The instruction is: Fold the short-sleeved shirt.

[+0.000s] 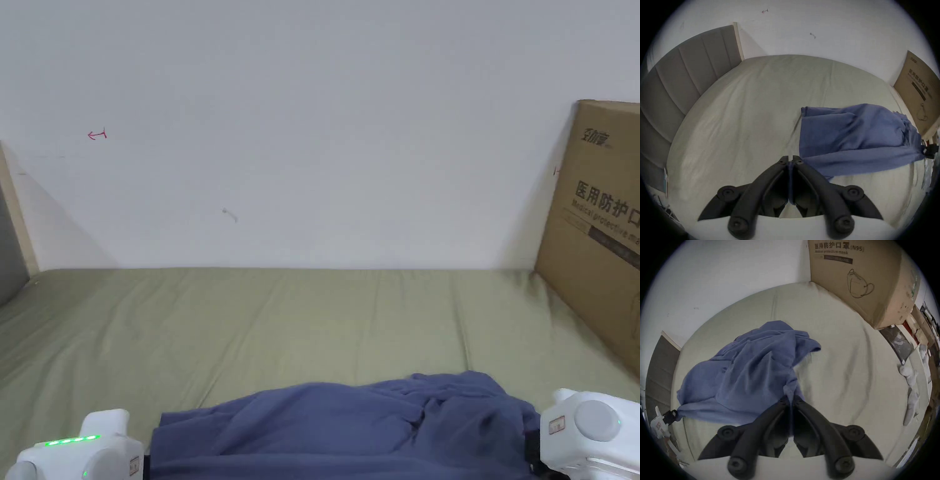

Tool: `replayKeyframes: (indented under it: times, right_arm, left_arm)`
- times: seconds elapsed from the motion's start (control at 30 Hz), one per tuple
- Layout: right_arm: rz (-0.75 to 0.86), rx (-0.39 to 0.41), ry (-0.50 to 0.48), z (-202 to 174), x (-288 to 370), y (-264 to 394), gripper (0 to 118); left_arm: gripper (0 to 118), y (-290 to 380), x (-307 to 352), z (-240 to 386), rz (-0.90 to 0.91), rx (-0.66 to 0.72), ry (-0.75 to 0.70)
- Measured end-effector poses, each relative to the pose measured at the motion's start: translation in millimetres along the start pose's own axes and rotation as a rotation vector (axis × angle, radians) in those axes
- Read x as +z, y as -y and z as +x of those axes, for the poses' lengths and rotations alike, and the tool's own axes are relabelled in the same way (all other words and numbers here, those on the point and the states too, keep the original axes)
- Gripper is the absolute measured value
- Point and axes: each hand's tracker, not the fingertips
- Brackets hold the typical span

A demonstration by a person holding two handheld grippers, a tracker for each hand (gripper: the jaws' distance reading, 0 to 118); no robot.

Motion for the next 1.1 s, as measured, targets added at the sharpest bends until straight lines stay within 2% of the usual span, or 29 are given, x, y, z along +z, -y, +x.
replayKeyframes:
  times: [0.13,0.23,0.37,0.63,0.83,0.93,0.97,1.0,1.03,1.07,1.1]
  right_arm:
    - [0.002,-0.012,-0.018,21.6,43.8,47.2,3]
    - [0.005,0.029,-0.006,41.2,73.4,92.4,3]
    - [-0.011,0.033,-0.025,68.5,108.9,161.9,3]
    - [-0.046,0.015,-0.053,116.1,164.5,290.0,3]
    - [-0.044,-0.017,-0.077,139.4,187.8,330.3,3]
    - [-0.032,0.005,-0.064,137.5,190.9,335.3,3]
    - [-0.026,0.01,-0.062,136.3,190.8,334.9,3]
    - [-0.022,0.01,-0.059,134.8,191.1,334.0,6]
    - [-0.024,0.0,-0.055,133.4,191.5,332.5,18]
    - [-0.027,-0.011,-0.056,127.5,196.2,331.5,41]
    - [-0.024,-0.007,-0.05,124.4,199.2,330.2,59]
  left_arm:
    - [2,36.3,43.7,-11.1,0.002,-0.019,0.057]
    - [2,68.4,83.2,-29.8,0.024,-0.19,0.001]
    - [2,118.6,132.2,-59.0,0.02,-0.122,0.062]
    - [2,237.5,200.4,-88.4,0.015,-0.187,0.054]
    - [2,280.5,229.6,-107.1,-0.013,-0.156,0.069]
    - [3,286.2,234.5,-105.8,-0.004,-0.136,0.085]
    - [5,287.3,234.7,-104.6,-0.005,-0.134,0.092]
    - [15,286.4,234.3,-103.5,-0.004,-0.139,0.097]
    - [31,284.9,234.5,-103.5,-0.007,-0.143,0.111]
    - [52,283.1,237.1,-104.2,-0.004,-0.138,0.115]
    - [63,280.9,240.7,-106.2,0.002,-0.122,0.118]
